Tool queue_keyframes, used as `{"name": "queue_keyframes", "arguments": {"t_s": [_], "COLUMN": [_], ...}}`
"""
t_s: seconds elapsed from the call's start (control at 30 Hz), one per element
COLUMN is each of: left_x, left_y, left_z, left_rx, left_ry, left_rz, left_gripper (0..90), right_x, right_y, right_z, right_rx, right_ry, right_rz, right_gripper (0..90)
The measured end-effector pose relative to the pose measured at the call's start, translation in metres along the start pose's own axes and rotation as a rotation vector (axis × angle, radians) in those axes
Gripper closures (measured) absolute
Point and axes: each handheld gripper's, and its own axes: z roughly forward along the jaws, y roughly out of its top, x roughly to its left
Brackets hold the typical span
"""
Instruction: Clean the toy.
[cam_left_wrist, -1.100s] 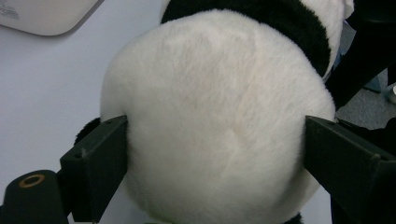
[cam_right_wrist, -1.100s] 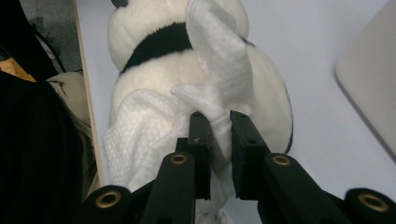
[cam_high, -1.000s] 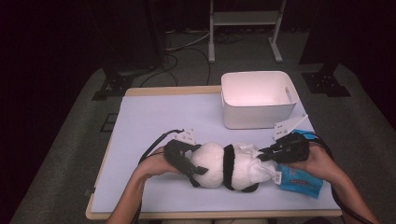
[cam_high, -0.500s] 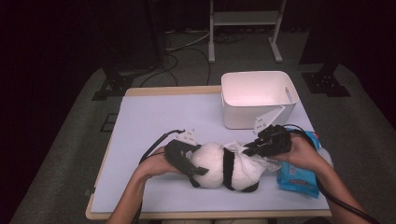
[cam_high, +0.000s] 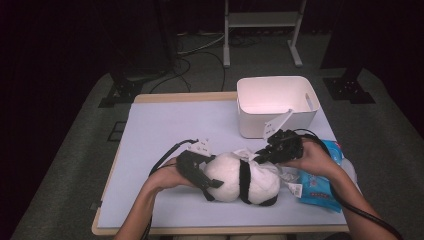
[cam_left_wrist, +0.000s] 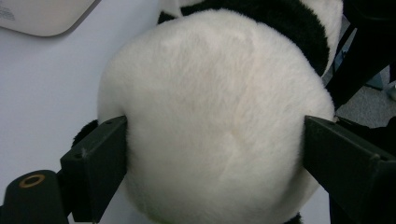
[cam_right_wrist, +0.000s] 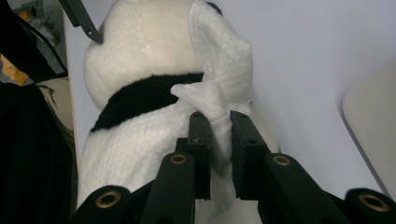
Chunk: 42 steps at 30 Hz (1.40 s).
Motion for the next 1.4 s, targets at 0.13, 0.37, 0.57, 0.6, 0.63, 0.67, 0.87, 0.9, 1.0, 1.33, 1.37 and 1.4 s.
{"name": "queue_keyframes", "arguments": {"t_s": [0.13,0.37,0.57,0.6,0.63,0.67,0.87,0.9,1.0,1.33,1.37,1.4], "left_x": [0.0,0.0,-0.003,-0.004,-0.004,-0.005,-0.006,-0.006,-0.007,-0.008,-0.008,-0.007], "left_y": [0.0,0.0,0.003,0.004,0.004,0.005,0.005,0.005,0.006,0.006,0.006,0.006], "left_z": [0.0,0.0,0.001,0.001,0.001,0.001,0.001,0.002,0.002,0.002,0.002,0.002], "left_rx": [-0.001,-0.006,0.009,0.015,0.014,0.012,0.016,0.013,0.009,0.01,0.011,0.016], "left_ry": [-0.001,0.0,0.001,0.003,0.006,0.006,0.006,0.008,0.011,0.012,0.012,0.011], "left_rz": [0.001,0.003,0.013,0.018,0.02,0.021,0.037,0.038,0.046,0.05,0.051,0.056], "left_gripper": [10.0,10.0,10.1,10.1,10.1,10.2,10.5,10.5,10.8,10.8,10.8,10.7], "right_x": [-0.004,-0.007,-0.009,-0.008,-0.007,-0.006,-0.005,-0.005,-0.006,-0.005,-0.005,-0.005], "right_y": [-0.017,-0.045,-0.06,-0.059,-0.057,-0.055,-0.035,-0.031,-0.022,0.009,0.012,0.014], "right_z": [-0.01,-0.021,-0.027,-0.028,-0.028,-0.028,-0.02,-0.018,-0.012,0.009,0.011,0.013], "right_rx": [-0.025,-0.082,-0.106,-0.101,-0.095,-0.089,-0.065,-0.06,-0.046,0.013,0.016,0.018], "right_ry": [-0.012,-0.011,-0.004,-0.007,-0.009,-0.011,0.013,0.017,0.031,0.072,0.074,0.074], "right_rz": [0.039,0.11,0.141,0.134,0.13,0.123,0.08,0.072,0.06,0.016,0.008,0.005], "right_gripper": [79.2,79.2,79.2,79.2,79.2,79.2,79.2,79.2,79.2,79.2,79.2,79.2]}}
